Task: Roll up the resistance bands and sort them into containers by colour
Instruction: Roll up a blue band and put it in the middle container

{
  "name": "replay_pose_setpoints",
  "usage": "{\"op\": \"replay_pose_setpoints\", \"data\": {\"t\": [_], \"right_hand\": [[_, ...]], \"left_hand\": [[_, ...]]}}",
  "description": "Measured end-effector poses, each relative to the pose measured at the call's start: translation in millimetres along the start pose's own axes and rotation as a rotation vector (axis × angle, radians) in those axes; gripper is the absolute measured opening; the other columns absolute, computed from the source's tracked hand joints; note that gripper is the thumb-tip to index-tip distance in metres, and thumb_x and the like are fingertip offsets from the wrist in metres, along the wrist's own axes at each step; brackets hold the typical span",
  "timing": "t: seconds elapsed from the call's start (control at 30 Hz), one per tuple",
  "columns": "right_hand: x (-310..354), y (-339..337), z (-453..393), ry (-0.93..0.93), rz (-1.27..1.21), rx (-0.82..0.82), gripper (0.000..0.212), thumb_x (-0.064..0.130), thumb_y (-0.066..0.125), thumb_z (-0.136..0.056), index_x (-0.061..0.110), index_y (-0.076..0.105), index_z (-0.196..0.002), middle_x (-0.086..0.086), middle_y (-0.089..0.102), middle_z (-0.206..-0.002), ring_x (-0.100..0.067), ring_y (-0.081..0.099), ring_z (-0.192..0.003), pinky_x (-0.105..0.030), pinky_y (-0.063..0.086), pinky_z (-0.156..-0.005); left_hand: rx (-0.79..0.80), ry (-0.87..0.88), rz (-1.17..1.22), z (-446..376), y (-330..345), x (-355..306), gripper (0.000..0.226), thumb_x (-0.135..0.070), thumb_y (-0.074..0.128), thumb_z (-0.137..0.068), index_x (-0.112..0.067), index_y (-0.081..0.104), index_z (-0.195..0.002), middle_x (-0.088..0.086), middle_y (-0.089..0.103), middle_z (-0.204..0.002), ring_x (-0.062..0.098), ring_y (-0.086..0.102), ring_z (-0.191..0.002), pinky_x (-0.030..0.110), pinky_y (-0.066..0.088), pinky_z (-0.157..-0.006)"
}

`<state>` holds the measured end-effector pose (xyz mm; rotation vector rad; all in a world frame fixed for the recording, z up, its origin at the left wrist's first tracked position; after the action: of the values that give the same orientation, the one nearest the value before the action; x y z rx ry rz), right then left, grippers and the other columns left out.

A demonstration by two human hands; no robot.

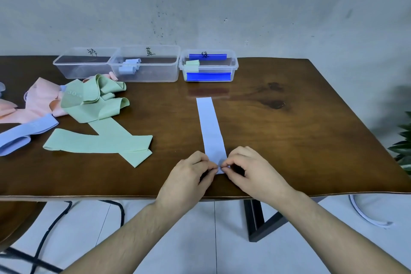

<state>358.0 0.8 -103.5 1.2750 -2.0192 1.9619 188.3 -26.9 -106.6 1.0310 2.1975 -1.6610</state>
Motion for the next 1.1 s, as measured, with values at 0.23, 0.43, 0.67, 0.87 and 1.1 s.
{"op": "replay_pose_setpoints", "data": {"t": [0.23,0.43,0.67,0.87,1.1], "right_hand": [[-1.1,0.9,2.7,-0.045,0.086,0.008,0.027,0.036,0.064,-0.095,0.028,0.071,-0.12,0.019,0.056,-0.106,-0.005,0.046,-0.101,-0.011,0.04,-0.084],[2.4,-0.5,3.9,-0.1,0.127,0.038,0.025,0.034,0.06,-0.099,0.027,0.07,-0.121,0.018,0.057,-0.103,-0.006,0.048,-0.097,-0.013,0.041,-0.082],[1.7,0.5,9.0,-0.098,0.11,-0.004,0.03,0.039,0.055,-0.096,0.026,0.073,-0.116,0.018,0.058,-0.101,-0.007,0.048,-0.094,-0.011,0.041,-0.079],[1.2,1.0,9.5,-0.13,0.141,-0.056,0.029,0.035,0.061,-0.094,0.023,0.074,-0.117,0.017,0.055,-0.102,-0.004,0.042,-0.094,-0.007,0.034,-0.085],[1.1,1.9,5.9,-0.112,0.114,-0.009,0.023,0.029,0.066,-0.096,0.03,0.071,-0.119,0.02,0.058,-0.105,-0.005,0.045,-0.095,-0.013,0.035,-0.086]], "left_hand": [[-0.018,0.054,-0.04,0.3,-1.0,-1.4,0.018,-0.023,0.071,-0.09,-0.02,0.074,-0.107,-0.01,0.055,-0.097,0.004,0.039,-0.064,0.027,0.049,-0.06],[-0.003,0.066,-0.036,1.9,-2.5,-3.2,0.017,-0.026,0.066,-0.094,-0.022,0.073,-0.109,-0.011,0.056,-0.098,0.006,0.05,-0.068,0.026,0.049,-0.064],[0.018,0.074,0.002,1.9,-5.3,-4.0,0.015,-0.025,0.075,-0.087,-0.02,0.073,-0.101,-0.013,0.061,-0.096,-0.01,0.045,-0.07,0.006,0.035,-0.067],[0.013,0.062,-0.027,2.9,-2.9,-1.3,0.018,-0.024,0.074,-0.087,-0.019,0.075,-0.104,-0.012,0.058,-0.099,0.003,0.043,-0.064,0.009,0.038,-0.063],[0.02,0.03,-0.003,1.2,-3.1,-1.8,0.019,-0.027,0.067,-0.093,-0.019,0.075,-0.107,-0.014,0.056,-0.099,-0.003,0.047,-0.068,0.004,0.036,-0.067]]}}
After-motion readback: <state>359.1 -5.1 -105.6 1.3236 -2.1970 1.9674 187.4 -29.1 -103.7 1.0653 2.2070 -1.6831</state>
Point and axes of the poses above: each hand's wrist, its own z-axis away from the middle knuckle, its own y-axis out of the palm, x = y × z, the point moved 5 cm from there along -z, towards the middle knuckle
